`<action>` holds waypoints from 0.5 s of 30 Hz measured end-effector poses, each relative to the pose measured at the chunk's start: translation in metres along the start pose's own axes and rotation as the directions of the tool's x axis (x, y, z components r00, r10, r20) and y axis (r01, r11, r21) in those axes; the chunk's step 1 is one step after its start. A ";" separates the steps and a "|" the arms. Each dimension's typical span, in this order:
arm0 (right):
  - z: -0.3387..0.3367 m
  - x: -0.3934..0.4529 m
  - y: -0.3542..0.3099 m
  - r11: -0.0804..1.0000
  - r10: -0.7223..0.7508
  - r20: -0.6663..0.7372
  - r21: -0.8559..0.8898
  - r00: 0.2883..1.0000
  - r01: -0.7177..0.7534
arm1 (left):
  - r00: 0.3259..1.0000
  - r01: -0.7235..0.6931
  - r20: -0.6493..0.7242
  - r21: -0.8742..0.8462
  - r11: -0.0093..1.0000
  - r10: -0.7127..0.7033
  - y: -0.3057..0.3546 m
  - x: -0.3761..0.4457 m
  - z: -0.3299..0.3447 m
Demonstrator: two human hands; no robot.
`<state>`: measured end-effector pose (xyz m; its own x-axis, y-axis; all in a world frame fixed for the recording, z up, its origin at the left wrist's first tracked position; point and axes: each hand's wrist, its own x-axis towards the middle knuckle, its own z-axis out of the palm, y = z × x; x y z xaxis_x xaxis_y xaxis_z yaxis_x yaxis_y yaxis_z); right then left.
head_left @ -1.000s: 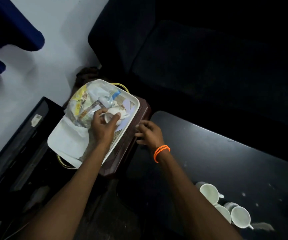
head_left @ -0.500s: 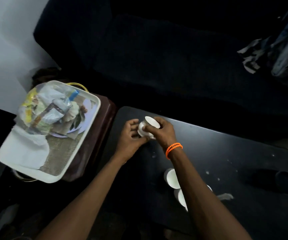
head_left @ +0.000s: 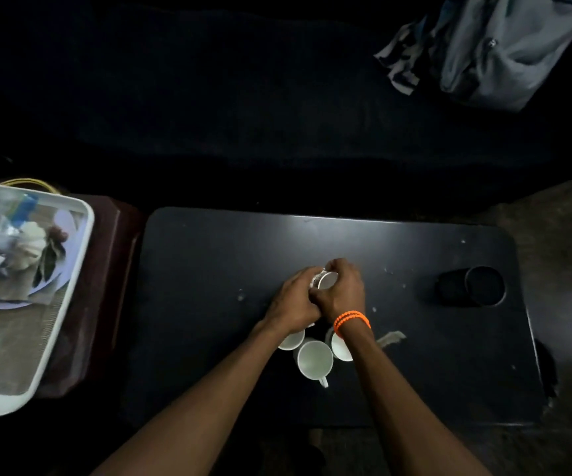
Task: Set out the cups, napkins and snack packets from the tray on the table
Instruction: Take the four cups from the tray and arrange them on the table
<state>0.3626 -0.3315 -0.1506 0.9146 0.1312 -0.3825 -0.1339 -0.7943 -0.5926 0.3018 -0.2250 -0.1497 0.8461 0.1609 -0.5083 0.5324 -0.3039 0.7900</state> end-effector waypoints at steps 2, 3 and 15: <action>-0.001 0.000 0.003 0.999 -0.024 0.018 -0.037 1.000 0.024 | 1.000 0.010 0.000 0.020 1.000 -0.010 0.001 0.000 0.004; -0.001 -0.001 0.002 0.998 -0.032 0.025 -0.059 0.999 0.034 | 1.000 0.019 -0.005 0.020 1.000 -0.019 0.001 -0.001 0.005; 0.004 -0.005 0.005 0.980 -0.056 0.151 -0.179 0.987 0.082 | 0.999 0.025 -0.029 0.087 0.996 -0.023 -0.014 -0.013 0.005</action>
<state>0.3558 -0.3332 -0.1545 0.8526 0.2630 -0.4515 0.0123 -0.8740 -0.4857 0.2832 -0.2278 -0.1555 0.8342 0.1951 -0.5158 0.5491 -0.3804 0.7442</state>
